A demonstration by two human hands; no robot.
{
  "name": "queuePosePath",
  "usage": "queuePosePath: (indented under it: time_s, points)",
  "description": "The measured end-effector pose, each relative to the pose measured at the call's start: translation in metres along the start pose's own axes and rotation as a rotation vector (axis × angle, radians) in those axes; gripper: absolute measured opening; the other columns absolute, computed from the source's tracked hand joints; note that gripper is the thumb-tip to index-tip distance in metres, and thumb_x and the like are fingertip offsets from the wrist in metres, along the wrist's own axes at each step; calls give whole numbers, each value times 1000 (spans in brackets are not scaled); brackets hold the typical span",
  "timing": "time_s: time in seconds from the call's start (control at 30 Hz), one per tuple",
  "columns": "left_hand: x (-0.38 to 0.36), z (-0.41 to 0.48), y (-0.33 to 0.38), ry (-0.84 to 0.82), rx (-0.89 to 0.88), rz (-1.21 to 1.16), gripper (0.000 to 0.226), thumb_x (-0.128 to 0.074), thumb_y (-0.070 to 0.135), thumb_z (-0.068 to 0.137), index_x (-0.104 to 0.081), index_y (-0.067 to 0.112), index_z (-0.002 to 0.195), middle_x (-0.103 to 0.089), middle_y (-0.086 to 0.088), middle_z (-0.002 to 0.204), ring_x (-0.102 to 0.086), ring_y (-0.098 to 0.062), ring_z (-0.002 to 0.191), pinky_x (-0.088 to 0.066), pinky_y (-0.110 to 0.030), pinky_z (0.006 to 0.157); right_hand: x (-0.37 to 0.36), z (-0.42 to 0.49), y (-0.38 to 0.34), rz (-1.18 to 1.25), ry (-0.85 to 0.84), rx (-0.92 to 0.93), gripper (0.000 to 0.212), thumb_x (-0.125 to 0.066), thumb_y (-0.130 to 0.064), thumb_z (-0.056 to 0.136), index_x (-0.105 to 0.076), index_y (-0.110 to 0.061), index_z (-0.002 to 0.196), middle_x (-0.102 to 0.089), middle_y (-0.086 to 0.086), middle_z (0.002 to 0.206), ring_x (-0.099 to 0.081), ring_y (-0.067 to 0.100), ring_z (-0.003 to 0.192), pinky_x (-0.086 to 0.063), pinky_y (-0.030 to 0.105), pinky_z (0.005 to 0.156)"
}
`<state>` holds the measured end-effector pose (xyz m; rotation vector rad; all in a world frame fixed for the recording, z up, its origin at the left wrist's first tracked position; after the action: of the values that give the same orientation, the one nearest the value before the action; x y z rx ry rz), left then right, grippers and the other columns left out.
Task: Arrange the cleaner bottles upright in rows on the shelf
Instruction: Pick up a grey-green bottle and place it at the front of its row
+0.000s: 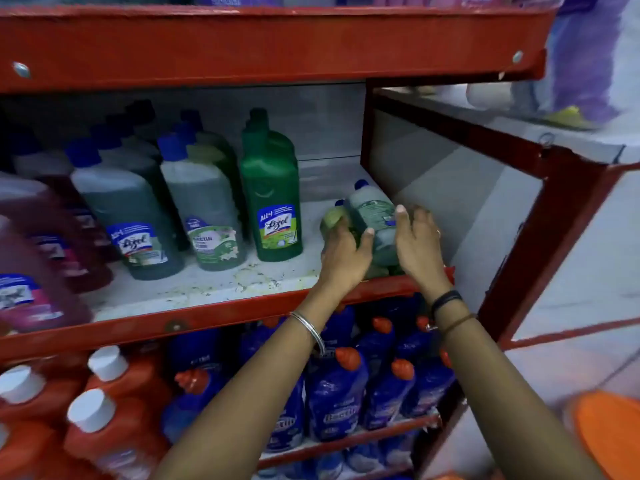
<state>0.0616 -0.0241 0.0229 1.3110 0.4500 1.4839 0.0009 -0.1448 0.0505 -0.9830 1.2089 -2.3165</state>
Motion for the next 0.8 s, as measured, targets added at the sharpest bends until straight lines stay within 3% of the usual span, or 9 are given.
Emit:
queuePosePath:
  time_s: [0.13, 0.2, 0.27, 0.33, 0.4, 0.43, 0.53, 0.67, 0.8]
  points:
    - [-9, 16, -5, -44, 121, -42, 50, -36, 41, 91, -39, 10, 130, -58, -17, 127, -54, -34, 115, -43, -46, 100, -10, 25, 13, -47, -172, -141, 45, -41, -39, 88, -63, -3, 102, -68, 19, 104, -62, 34, 96, -50, 36, 81]
    - [-12, 21, -7, -31, 186, -129, 47, -37, 39, 86, -43, 14, 126, -59, -15, 123, -56, -33, 111, -46, -46, 98, -17, 36, 17, -92, -244, -206, 43, -48, -38, 85, -63, -3, 105, -68, 18, 105, -64, 34, 94, -52, 36, 80]
    - [-11, 27, -13, 19, 329, -263, 39, -41, 38, 80, -50, 18, 113, -61, -13, 120, -59, -32, 106, -50, -46, 93, -23, 43, 17, -70, -302, -290, 57, -54, -51, 76, -61, -6, 111, -67, 16, 110, -64, 33, 96, -54, 40, 85]
    - [-6, 33, -15, 71, 472, -512, 20, -49, 26, 82, -54, 16, 99, -64, -15, 111, -64, -31, 93, -58, -41, 75, -29, 49, 19, 26, -316, -342, 53, -61, -56, 70, -62, -10, 97, -68, 15, 106, -67, 32, 92, -56, 44, 85]
    - [1, 39, -14, 38, 573, -690, 20, -54, 16, 86, -57, 7, 104, -65, -16, 100, -65, -27, 76, -55, -31, 52, -31, 45, 16, 128, -305, -353, 34, -66, -50, 74, -58, -17, 76, -70, 11, 93, -69, 28, 82, -58, 40, 77]
    - [5, 41, -13, -1, 594, -720, 22, -56, 15, 87, -57, 5, 106, -65, -15, 96, -63, -25, 72, -53, -30, 51, -32, 42, 14, 177, -297, -345, 30, -65, -47, 77, -57, -19, 72, -70, 9, 86, -69, 24, 76, -58, 34, 68]
    - [10, 32, -7, -135, 583, -750, 30, -58, 18, 87, -58, 2, 113, -66, -14, 99, -64, -24, 80, -56, -33, 64, -30, 30, 6, 338, -247, -323, 24, -65, -38, 82, -64, -14, 77, -70, 6, 77, -68, 17, 63, -54, 24, 54]
    - [17, -2, 9, -295, 492, -863, 43, -60, 24, 87, -49, 8, 125, -66, -16, 114, -68, -25, 86, -61, -32, 65, -28, 2, -16, 538, -207, -273, 26, -68, -31, 80, -69, -6, 87, -74, 11, 80, -73, 21, 70, -59, 32, 63]
    - [54, -34, 5, -243, 356, -741, 42, -60, 21, 87, -46, 11, 126, -65, -15, 118, -67, -25, 98, -57, -38, 83, -34, -35, -42, 674, -248, -187, 20, -66, -17, 83, -65, -4, 98, -73, 10, 89, -72, 16, 72, -59, 28, 65]
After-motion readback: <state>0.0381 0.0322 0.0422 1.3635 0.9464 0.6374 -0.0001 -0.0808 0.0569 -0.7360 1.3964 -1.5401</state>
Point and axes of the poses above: each hand's wrist, its own z-axis towards the middle knuckle, its own x-axis out of the back of the hand, y = z × x, the point moved 7 cm from there along z, towards the middle knuckle
